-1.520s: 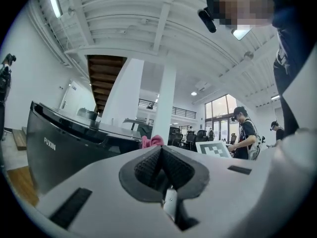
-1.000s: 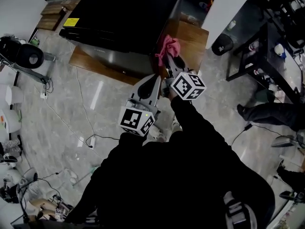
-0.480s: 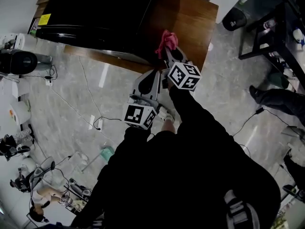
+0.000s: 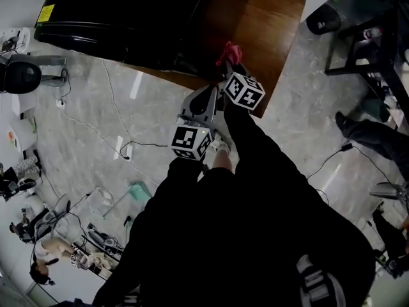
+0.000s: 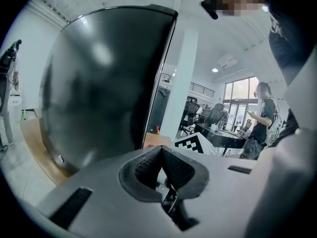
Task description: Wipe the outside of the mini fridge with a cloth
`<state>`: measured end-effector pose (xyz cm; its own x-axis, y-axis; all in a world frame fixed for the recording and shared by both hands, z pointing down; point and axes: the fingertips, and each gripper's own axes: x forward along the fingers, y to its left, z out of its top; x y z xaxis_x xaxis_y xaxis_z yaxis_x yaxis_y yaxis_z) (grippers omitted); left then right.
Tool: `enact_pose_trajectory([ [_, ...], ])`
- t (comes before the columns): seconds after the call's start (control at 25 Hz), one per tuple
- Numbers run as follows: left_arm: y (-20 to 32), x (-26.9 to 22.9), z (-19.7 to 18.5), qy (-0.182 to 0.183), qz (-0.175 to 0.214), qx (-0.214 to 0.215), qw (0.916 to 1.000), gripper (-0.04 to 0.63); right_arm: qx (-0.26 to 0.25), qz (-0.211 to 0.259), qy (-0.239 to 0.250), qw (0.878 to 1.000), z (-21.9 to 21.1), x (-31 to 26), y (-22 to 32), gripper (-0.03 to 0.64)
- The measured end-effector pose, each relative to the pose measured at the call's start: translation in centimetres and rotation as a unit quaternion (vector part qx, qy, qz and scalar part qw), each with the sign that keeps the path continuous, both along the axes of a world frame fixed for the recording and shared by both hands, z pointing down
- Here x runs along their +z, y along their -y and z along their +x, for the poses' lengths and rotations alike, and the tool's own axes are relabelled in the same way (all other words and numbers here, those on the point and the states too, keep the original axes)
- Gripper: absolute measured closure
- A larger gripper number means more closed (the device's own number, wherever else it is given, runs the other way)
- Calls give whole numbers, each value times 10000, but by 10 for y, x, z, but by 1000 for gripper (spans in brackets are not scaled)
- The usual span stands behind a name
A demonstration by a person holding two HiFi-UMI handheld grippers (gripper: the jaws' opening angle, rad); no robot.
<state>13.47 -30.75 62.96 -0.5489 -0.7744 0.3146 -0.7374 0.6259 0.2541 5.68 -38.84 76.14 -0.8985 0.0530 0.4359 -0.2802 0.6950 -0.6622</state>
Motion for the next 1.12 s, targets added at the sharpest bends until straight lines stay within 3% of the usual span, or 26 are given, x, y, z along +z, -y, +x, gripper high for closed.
enact_pose_trajectory([
  [0.16,-1,17,1,-212,-28,-54,9998,589,-141,167,-365,9991,-1,18,-1,525],
  [0.4,-9,0,2,-201,31,-118,9997,589,-605,201,-685,9956,5,17,5,515],
  [0.56,-28,-19,20,-574,244,-128,9980,589,-874,466,-197,9949,35,-45,7,515],
  [0.68,-48,-46,30,-471,220,-174,9985,589,-1326,809,440,9869,59,-111,-6,514],
  [0.76,-60,-73,30,-295,277,-239,9989,589,-1717,1134,896,9745,70,-157,-15,514],
  [0.88,-64,-120,31,121,323,-186,9992,589,-2235,1832,1486,9458,87,-220,-20,512],
  [1.12,-81,-191,31,708,293,-339,9965,589,-2636,2768,2576,8874,107,-309,-44,512],
])
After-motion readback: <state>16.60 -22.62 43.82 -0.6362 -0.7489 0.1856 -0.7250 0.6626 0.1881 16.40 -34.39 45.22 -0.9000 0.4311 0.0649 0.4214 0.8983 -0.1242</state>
